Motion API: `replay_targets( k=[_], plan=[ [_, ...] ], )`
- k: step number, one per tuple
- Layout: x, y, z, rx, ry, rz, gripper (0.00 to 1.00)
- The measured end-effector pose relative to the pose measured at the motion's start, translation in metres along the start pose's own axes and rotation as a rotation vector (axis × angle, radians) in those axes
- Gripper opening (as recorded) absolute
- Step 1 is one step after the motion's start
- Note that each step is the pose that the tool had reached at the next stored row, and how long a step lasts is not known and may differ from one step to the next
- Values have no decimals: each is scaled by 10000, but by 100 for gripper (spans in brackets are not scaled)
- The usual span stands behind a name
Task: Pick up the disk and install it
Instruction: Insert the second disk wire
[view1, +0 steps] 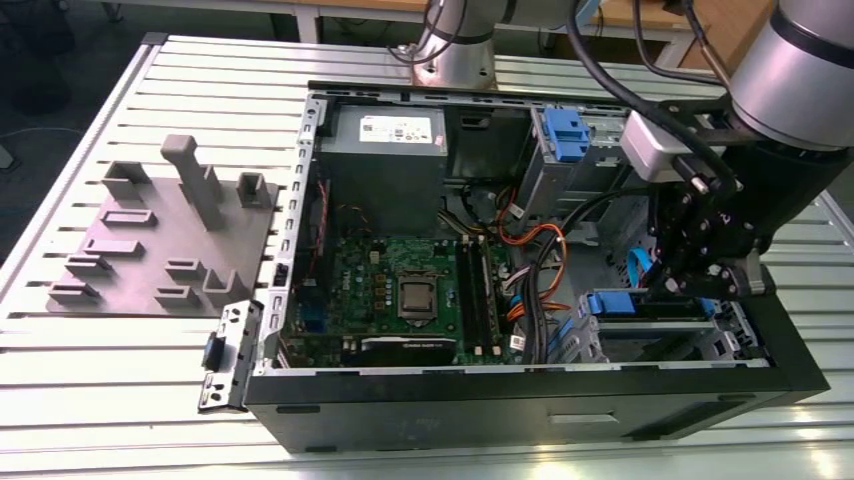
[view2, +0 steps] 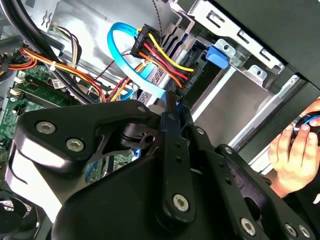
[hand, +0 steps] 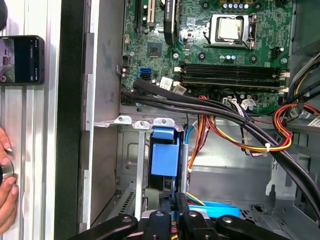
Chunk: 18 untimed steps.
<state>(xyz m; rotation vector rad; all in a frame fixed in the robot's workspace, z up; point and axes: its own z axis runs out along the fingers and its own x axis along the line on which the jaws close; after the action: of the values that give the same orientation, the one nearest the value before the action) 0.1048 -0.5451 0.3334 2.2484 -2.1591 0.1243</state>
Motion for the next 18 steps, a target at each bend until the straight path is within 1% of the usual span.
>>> replay_targets(
  k=[4,9,18],
  plan=[
    [7,0,17,0,-3,1,16],
    [24,0,53,0,-13,6,16],
    [31,0,57,1,-26,7,17]
  ],
)
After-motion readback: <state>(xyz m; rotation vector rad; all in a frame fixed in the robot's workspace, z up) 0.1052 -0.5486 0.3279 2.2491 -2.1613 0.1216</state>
